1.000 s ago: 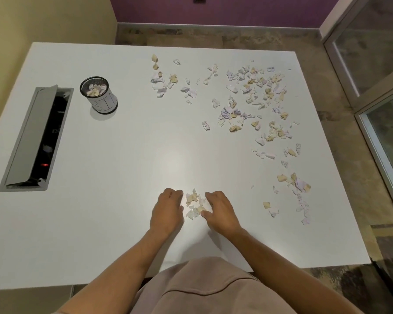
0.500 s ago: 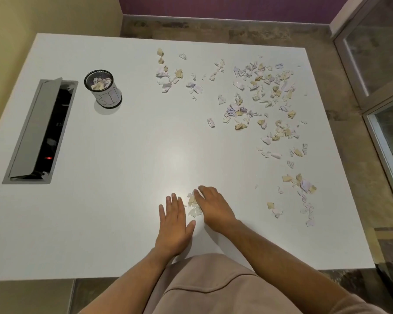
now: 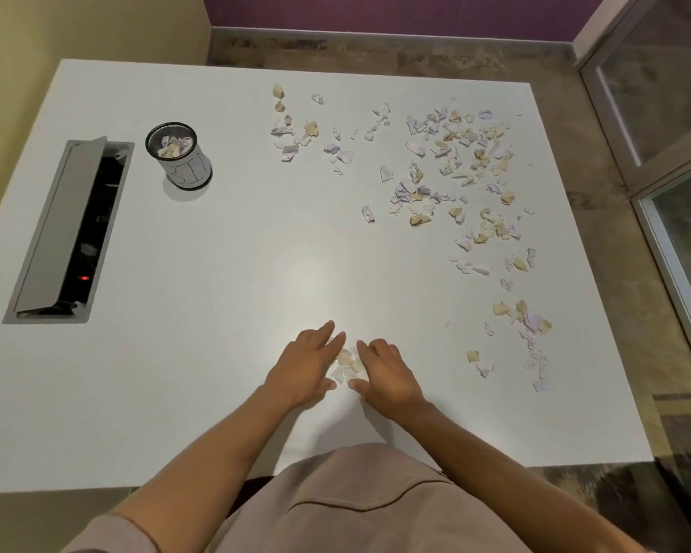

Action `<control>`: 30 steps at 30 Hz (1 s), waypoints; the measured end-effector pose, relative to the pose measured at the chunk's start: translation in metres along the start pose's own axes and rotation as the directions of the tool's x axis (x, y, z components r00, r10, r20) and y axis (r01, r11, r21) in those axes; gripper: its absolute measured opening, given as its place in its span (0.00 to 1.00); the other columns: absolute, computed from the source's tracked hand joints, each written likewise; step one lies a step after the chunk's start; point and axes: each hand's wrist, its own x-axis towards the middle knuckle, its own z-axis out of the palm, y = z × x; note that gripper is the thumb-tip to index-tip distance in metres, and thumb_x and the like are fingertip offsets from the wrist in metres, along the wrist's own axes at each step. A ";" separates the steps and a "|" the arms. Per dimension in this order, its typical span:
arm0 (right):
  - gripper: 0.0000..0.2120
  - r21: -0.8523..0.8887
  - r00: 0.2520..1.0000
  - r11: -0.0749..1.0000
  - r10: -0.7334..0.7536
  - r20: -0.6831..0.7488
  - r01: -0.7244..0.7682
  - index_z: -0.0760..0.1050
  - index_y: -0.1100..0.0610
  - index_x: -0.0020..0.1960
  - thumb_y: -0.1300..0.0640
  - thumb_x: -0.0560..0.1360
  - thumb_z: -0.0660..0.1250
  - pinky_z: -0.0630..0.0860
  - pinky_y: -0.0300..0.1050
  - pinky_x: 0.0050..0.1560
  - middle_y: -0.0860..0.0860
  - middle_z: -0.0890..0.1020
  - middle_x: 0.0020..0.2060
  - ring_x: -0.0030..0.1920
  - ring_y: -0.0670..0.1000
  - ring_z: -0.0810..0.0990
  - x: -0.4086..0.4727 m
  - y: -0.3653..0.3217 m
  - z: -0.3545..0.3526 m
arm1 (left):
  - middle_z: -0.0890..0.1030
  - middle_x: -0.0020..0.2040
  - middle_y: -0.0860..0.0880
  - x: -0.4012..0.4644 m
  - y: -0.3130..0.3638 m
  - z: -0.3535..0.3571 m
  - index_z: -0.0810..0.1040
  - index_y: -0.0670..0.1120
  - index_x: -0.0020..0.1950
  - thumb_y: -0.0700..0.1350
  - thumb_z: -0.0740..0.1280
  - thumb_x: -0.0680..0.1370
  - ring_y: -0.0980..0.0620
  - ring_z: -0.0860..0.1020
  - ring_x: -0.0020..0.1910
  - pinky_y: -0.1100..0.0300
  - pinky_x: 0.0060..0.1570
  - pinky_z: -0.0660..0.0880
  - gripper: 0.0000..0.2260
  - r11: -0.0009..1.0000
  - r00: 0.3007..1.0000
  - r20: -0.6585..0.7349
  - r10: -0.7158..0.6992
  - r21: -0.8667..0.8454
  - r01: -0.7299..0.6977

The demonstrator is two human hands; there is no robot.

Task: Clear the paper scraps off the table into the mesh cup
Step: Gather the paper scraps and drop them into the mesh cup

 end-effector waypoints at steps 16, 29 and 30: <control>0.11 -0.173 0.977 0.971 -0.187 -0.107 0.167 0.75 0.64 0.51 0.71 0.74 0.57 0.65 0.47 0.37 0.59 0.76 0.48 0.50 0.57 0.73 0.008 -0.021 0.003 | 0.75 0.47 0.48 -0.006 0.032 0.003 0.78 0.42 0.49 0.41 0.57 0.81 0.50 0.71 0.49 0.54 0.44 0.73 0.10 0.989 0.980 -0.164 -0.112 -0.113 0.094; 0.07 0.638 0.953 0.770 0.182 -0.241 0.014 0.83 0.60 0.38 0.66 0.72 0.68 0.75 0.36 0.38 0.48 0.84 0.33 0.34 0.45 0.80 0.024 -0.014 -0.009 | 0.82 0.32 0.54 0.000 0.023 -0.007 0.81 0.46 0.32 0.39 0.70 0.76 0.63 0.81 0.45 0.74 0.41 0.71 0.12 0.570 0.841 -0.062 -0.537 -0.762 0.308; 0.05 0.721 0.951 0.693 0.232 -0.206 -0.013 0.84 0.59 0.39 0.65 0.72 0.70 0.76 0.34 0.37 0.47 0.84 0.32 0.34 0.45 0.82 0.026 -0.014 -0.013 | 0.82 0.33 0.57 -0.001 0.020 -0.010 0.83 0.49 0.34 0.40 0.72 0.75 0.66 0.81 0.41 0.77 0.38 0.70 0.10 0.486 0.816 -0.026 -0.578 -0.814 0.318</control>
